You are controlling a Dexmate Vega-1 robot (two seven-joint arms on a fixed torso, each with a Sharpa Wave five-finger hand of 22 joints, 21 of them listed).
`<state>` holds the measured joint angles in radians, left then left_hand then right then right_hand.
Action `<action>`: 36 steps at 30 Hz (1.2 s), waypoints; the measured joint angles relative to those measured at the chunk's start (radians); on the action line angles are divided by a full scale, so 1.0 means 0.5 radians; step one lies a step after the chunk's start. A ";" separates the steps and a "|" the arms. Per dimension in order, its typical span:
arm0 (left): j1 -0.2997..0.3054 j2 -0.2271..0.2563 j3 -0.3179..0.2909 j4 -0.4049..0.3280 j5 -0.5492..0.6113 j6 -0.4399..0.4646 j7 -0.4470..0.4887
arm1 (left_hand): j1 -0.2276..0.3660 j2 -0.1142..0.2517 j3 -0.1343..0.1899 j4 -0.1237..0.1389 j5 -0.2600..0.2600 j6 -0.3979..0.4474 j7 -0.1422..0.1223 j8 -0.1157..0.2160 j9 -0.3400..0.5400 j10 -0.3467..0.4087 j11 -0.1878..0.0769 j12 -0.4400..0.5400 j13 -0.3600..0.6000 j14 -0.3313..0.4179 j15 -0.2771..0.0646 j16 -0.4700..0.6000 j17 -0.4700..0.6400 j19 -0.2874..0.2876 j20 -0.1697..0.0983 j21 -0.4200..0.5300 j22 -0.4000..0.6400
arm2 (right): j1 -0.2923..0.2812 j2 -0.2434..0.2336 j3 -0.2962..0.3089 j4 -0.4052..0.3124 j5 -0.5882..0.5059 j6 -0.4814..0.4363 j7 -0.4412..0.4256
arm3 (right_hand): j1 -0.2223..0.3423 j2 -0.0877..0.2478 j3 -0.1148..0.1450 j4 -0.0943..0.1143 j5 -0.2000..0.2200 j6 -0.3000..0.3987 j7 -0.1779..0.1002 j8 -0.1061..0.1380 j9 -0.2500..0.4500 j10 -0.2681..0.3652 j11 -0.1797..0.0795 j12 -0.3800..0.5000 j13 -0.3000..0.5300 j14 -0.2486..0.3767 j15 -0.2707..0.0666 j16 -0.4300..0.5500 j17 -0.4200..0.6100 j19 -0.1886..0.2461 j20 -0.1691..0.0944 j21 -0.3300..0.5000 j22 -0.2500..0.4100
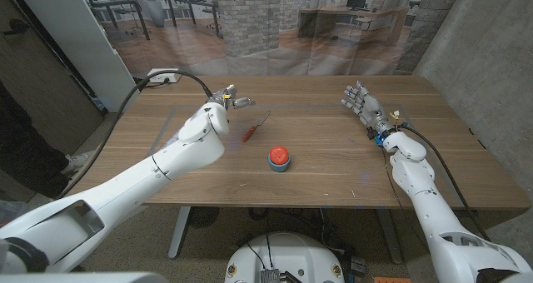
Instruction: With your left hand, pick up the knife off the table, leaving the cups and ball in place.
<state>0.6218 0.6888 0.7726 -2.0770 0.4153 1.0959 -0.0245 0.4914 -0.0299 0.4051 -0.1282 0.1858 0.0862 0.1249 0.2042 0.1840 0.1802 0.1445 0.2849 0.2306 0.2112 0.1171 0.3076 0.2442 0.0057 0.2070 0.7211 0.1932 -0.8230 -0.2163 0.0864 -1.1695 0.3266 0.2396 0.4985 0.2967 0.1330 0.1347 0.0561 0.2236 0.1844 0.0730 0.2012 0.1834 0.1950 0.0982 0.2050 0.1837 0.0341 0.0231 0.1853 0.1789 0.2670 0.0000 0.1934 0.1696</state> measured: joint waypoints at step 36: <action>-0.331 0.000 0.367 0.070 -0.219 0.396 0.030 | 0.019 0.062 0.009 0.009 0.000 0.218 0.025 0.023 0.000 0.250 0.014 0.096 0.037 0.223 -0.020 0.125 0.037 0.171 0.001 0.025 0.010 | 0.100 -0.044 -0.009 0.106 0.010 0.105 0.153 | -0.010 -0.010 0.008 0.008 -0.011 0.024 -0.003 0.000 0.000 0.018 0.003 0.000 0.000 0.000 0.000 0.000 0.000 0.000 0.000 0.000 0.000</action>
<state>0.4564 0.6889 0.9561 -2.0420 0.3060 1.2941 -0.0093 0.5010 0.0011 0.4096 -0.1239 0.1857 0.1951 0.1374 0.2157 0.1838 0.3051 0.1517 0.3331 0.2489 0.3228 0.1072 0.3700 0.2629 0.0910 0.2074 0.7338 0.1980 -0.7729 -0.2382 0.0817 -1.1165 0.3317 0.2923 0.5751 0.2914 0.1277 0.1389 0.0603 0.2181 0.1966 0.0715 0.2012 0.1833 0.2038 0.1000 0.2050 0.1836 0.0341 0.0231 0.1853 0.1789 0.2670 -0.0001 0.1934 0.1697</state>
